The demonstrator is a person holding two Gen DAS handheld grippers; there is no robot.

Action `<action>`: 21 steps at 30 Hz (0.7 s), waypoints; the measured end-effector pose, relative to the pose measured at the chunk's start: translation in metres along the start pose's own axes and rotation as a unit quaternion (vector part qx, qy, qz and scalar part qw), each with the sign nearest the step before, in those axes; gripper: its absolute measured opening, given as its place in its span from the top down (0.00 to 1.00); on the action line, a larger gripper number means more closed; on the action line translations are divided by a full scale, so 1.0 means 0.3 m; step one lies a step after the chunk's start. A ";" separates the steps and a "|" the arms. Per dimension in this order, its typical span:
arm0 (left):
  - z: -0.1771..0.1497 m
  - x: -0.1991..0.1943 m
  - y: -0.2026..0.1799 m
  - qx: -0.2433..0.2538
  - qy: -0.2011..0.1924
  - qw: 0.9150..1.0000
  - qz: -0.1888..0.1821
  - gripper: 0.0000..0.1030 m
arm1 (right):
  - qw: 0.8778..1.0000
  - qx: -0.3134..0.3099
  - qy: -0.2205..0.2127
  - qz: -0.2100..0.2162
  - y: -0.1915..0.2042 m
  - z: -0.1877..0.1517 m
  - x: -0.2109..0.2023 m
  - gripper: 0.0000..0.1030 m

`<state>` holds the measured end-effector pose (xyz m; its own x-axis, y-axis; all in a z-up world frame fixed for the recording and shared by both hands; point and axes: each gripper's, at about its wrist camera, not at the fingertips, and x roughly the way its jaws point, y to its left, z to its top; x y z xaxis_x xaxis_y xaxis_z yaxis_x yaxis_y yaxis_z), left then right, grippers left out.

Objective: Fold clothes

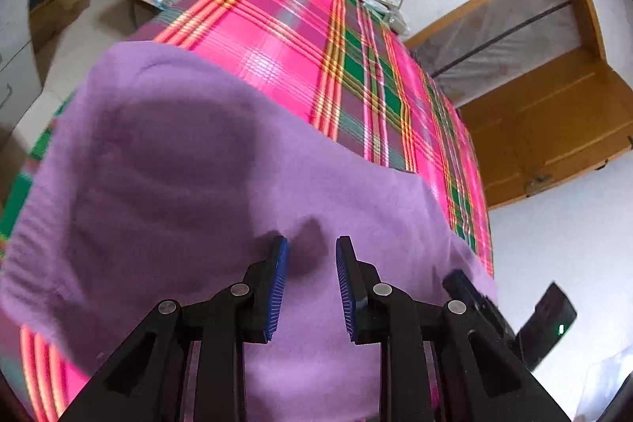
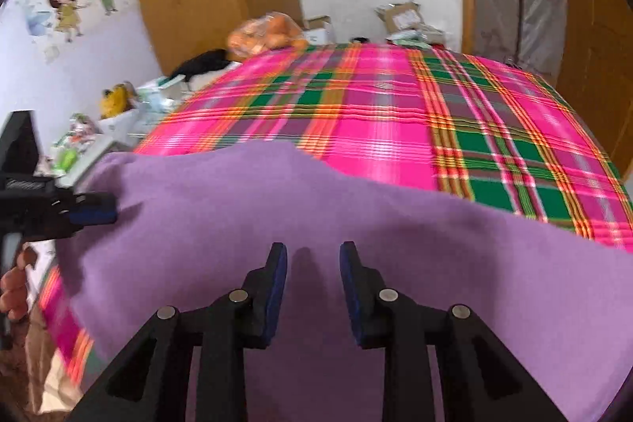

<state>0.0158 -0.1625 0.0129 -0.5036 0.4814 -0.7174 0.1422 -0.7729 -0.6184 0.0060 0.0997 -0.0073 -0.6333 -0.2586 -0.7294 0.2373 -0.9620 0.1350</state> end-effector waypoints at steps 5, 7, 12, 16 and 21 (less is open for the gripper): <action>0.019 0.028 0.030 -0.008 0.004 1.000 -0.004 0.75 | 0.999 0.031 0.010 -0.016 -0.107 0.052 0.059 0.73; 0.030 0.028 0.049 -0.017 0.004 1.000 -0.017 0.75 | 0.999 0.036 0.017 -0.022 -0.150 0.065 0.067 0.77; 0.048 0.016 0.080 -0.030 0.001 0.999 -0.029 0.75 | 0.998 0.044 0.022 -0.034 -0.192 0.087 0.045 0.75; 0.054 -0.007 0.112 -0.040 -0.013 0.999 -0.022 0.75 | 0.999 0.039 0.007 -0.012 -0.166 0.103 0.028 0.74; 0.063 -0.046 0.168 -0.057 -0.028 0.998 -0.025 0.75 | 0.999 0.013 0.032 -0.041 -0.146 0.091 0.079 0.75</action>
<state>0.0136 -0.2158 -0.0023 -0.5598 0.4920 -0.6668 0.2104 -0.6939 -0.6886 -0.0394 0.1332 -0.0122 -0.6011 -0.1731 -0.7802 0.1667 -0.9819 0.0895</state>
